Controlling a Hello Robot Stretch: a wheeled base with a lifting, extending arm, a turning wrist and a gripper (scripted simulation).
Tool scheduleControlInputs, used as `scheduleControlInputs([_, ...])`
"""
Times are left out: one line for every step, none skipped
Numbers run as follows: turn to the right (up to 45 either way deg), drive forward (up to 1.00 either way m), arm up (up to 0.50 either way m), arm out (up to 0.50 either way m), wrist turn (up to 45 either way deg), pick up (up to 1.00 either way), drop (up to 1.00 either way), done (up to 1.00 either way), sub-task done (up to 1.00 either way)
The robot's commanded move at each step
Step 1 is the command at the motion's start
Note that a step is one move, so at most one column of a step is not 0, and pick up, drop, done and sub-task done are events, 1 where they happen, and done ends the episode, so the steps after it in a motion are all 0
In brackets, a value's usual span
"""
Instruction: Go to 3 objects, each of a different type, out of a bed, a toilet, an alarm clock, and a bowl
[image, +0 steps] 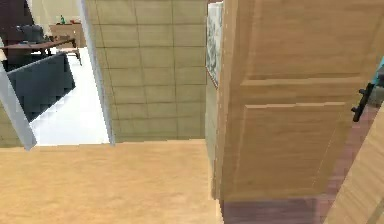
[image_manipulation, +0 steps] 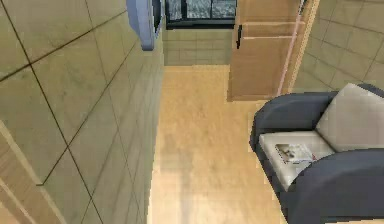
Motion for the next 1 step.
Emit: scheduleControlInputs([-33.0, 0.00, 0.00, 0.00, 0.0, 0.00, 0.00, 0.00, 0.00])
